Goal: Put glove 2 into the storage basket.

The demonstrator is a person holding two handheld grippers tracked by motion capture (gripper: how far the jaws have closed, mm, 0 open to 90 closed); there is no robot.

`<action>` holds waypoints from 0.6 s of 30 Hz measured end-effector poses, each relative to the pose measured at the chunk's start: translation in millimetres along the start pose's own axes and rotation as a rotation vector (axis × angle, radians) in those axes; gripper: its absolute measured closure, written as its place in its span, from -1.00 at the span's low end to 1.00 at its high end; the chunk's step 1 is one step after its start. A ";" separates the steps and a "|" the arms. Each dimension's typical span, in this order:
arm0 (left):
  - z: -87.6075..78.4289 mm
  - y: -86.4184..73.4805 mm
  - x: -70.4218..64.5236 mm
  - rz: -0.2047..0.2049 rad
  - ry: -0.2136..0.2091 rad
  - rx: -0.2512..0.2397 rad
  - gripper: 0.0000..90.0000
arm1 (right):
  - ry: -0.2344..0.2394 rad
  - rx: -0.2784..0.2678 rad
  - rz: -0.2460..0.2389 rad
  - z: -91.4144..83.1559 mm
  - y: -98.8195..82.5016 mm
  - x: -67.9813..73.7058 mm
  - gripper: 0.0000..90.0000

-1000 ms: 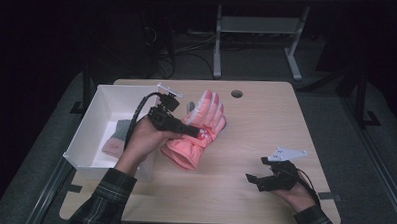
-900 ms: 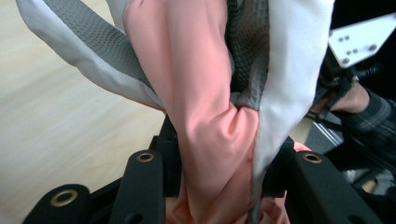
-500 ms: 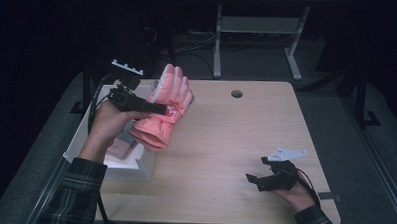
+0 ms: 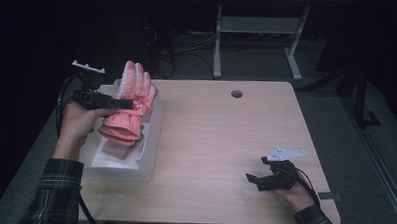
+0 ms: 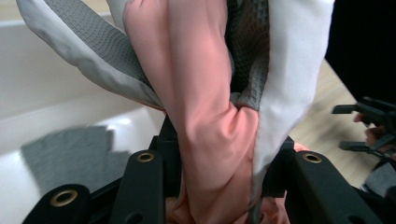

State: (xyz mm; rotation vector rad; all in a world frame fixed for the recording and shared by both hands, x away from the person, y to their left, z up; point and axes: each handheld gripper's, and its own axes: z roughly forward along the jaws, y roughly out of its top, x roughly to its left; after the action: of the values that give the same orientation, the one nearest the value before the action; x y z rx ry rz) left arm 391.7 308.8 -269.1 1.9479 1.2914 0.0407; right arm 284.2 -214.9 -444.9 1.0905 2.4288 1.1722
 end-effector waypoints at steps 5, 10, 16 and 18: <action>11.0 -13.0 19.9 -0.054 0.024 0.013 0.34 | -0.002 -0.001 -0.002 -0.1 0.1 0.2 -0.71; 28.0 -25.8 32.6 -0.081 0.037 0.051 0.33 | -0.007 -0.012 -0.006 -2.9 -0.5 -2.0 -0.72; 60.5 -43.4 54.1 -0.122 0.055 0.109 0.32 | -0.008 -0.020 0.013 -5.8 -3.6 -6.1 -0.72; 66.1 -46.6 56.7 -0.127 0.048 0.119 0.32 | -0.008 -0.019 0.014 -6.0 -3.6 -5.7 -0.72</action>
State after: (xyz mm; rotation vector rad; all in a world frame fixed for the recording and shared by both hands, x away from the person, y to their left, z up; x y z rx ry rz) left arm 411.2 323.4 -364.8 1.9704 1.4768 -0.0540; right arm 283.4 -223.9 -444.2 1.1066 2.4028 1.1901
